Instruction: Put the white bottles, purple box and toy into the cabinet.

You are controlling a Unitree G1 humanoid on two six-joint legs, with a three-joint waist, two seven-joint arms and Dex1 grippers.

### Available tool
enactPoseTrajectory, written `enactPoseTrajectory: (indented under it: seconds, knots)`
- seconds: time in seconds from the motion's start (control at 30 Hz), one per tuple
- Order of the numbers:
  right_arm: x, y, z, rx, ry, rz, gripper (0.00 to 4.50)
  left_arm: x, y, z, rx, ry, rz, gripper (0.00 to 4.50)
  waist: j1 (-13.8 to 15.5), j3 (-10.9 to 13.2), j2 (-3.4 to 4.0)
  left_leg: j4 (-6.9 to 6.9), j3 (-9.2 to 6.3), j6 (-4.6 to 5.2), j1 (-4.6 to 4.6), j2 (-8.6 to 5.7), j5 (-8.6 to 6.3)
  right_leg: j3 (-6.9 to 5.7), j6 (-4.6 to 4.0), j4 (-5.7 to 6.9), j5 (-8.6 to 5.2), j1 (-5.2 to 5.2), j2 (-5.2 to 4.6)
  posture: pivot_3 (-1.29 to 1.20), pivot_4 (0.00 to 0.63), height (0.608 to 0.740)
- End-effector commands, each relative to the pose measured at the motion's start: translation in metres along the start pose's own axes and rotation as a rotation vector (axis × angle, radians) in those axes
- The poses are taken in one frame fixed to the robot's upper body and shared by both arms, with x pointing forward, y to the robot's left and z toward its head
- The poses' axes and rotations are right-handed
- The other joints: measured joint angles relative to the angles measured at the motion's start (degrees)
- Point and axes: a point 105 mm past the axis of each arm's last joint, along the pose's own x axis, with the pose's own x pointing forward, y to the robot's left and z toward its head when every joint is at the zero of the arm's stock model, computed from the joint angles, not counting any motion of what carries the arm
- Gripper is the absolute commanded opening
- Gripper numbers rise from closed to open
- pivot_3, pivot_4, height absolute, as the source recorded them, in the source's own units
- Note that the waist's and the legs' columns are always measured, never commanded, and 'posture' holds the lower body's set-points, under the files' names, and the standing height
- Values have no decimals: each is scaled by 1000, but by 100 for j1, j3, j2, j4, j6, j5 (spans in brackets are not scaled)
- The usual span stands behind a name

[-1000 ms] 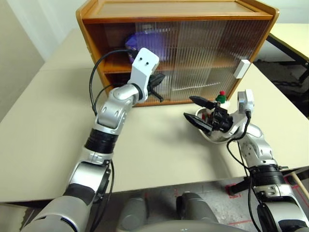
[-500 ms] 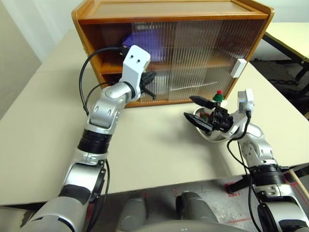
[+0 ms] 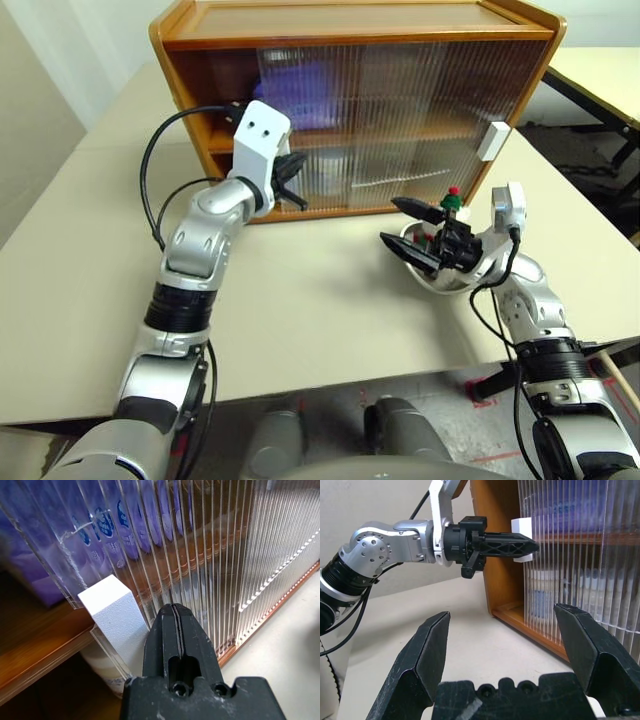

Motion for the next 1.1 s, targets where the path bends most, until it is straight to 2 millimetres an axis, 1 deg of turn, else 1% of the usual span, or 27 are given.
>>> enactPoseTrajectory:
  seconds: [0.03,0.3,0.6,0.8,0.97,1.1]
  knots:
    - [2,0,-1,-8,10,16,4500,-10,18,-7,4,26,78,37,-3,0,0,0,0,0,1,1,0,0,0,0,0,0,1,161,0,740]
    - [3,-1,-1,-6,10,28,4500,-25,36,-15,6,43,135,37,3,0,0,0,0,0,3,2,0,-1,-3,2,2,0,0,176,0,740]
    - [4,-1,-4,2,11,41,4500,-49,56,-31,-8,88,217,37,1,-1,1,0,1,-1,7,4,-1,-4,-8,4,5,0,-1,191,0,740]
    - [5,1,-5,9,11,55,4500,-60,66,-34,-9,99,263,37,28,-1,-1,0,0,-3,6,5,-2,-10,-10,4,6,0,-6,199,0,740]
    - [6,1,-5,10,11,59,4500,-65,71,-36,-10,104,284,37,24,-1,-1,0,0,-5,6,5,-3,-11,-10,4,7,0,-6,208,0,740]
    - [7,1,-5,10,13,59,4500,-65,70,-33,-9,89,276,37,24,-1,-1,0,-1,-9,7,6,-5,-12,-12,5,8,0,-5,211,0,740]
